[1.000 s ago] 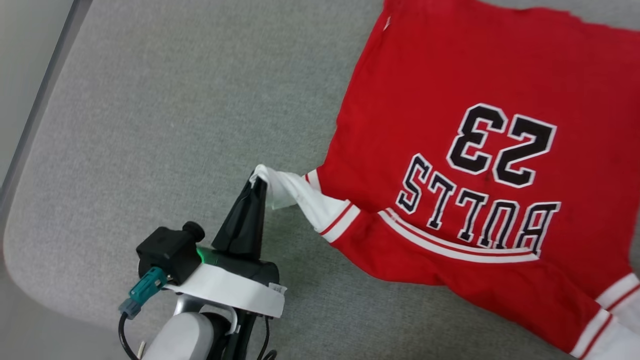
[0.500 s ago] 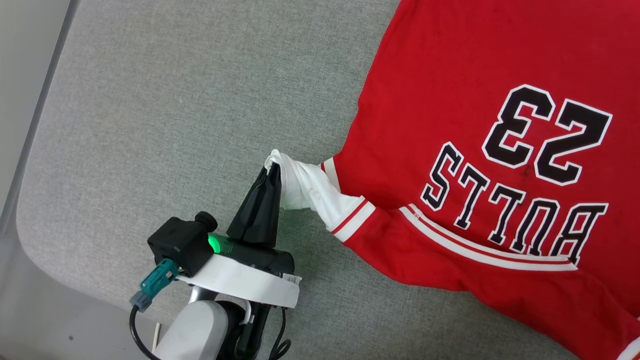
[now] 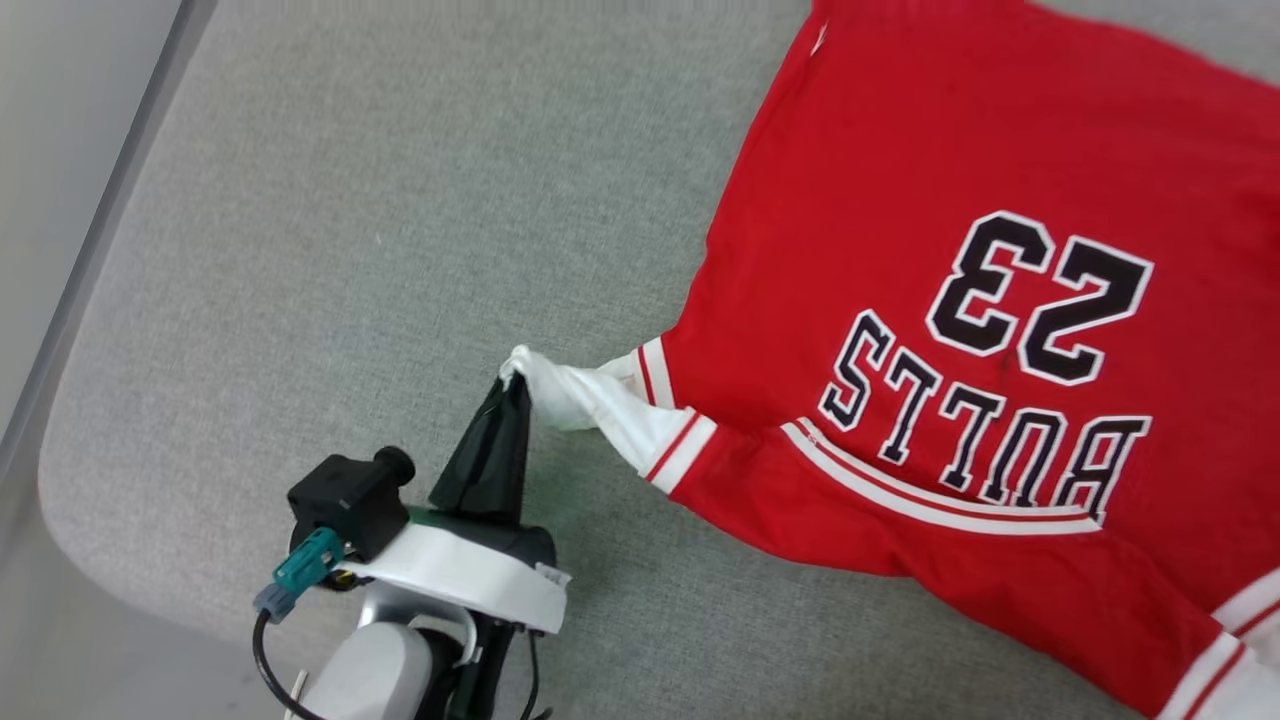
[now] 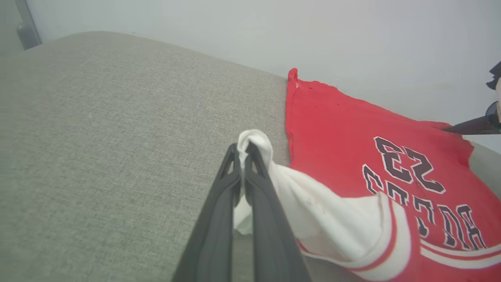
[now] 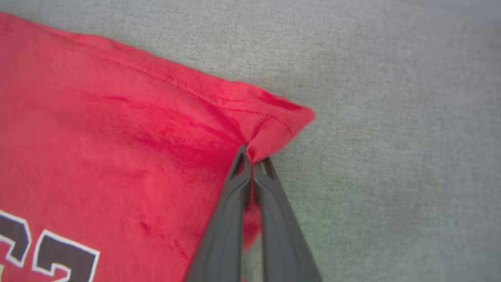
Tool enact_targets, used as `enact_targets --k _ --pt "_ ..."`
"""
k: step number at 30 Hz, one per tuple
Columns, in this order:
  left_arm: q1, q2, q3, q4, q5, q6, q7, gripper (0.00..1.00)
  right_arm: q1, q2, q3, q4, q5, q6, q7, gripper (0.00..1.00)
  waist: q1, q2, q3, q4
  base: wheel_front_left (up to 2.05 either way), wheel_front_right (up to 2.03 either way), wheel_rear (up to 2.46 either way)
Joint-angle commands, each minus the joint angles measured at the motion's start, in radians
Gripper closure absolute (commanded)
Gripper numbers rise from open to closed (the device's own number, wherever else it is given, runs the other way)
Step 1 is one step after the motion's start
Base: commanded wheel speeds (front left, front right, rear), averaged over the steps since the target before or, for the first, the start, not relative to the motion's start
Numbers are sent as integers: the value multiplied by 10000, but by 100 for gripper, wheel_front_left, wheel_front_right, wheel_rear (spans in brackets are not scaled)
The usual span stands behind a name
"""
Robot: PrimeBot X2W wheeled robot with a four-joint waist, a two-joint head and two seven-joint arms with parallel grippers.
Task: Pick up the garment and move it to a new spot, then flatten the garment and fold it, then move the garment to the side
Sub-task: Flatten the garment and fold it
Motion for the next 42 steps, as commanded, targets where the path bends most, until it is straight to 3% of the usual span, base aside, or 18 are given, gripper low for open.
enact_targets --k 1,12,19,23,30,34,39,40,41,42 --pt "123 95 66 62 -70 65 27 100 205 -108 187 -151 165 -7 -89 100 0 0 -507 -370 0 0 0" --pt "1065 924 791 71 -171 836 557 100 3121 -530 2036 -2382 2284 -9 -130 100 0 0 -2138 -1938 0 0 0" --pt "1830 1296 1221 -30 -491 1104 793 100 5935 -450 2020 -4704 3215 -9 177 100 0 0 -2926 -2903 0 0 0" --pt "2219 1424 1329 -79 -603 1265 951 100 7859 -70 1428 -6085 3318 -9 394 100 0 0 -3197 -3282 0 0 0" --pt "2703 1548 1468 0 -786 1383 1090 100 10928 1328 336 -8092 3238 -9 702 100 0 0 -3541 -3738 0 0 0" --pt "2909 1612 1499 68 -844 1438 1162 100 12376 2483 8 -8636 3340 -7 827 100 0 0 -3715 -3895 0 0 0" --pt "2944 1778 1382 135 -704 1479 1323 100 13312 3067 -114 -8704 3385 -7 163 100 0 0 -3837 -4008 0 0 0" --pt "2958 1799 1385 158 -702 1499 1330 100 13375 3091 -107 -8628 3502 -7 -78 54 0 0 -3869 -4036 0 0 0" --pt "2980 1793 1391 163 -723 1517 1337 100 13442 3120 -56 -8575 3582 -7 -377 0 0 0 -3892 -4063 0 0 0" --pt "2995 1789 1394 156 -742 1532 1342 100 13451 3135 -5 -8537 3602 -7 -721 0 0 0 -3905 -4085 0 0 0"
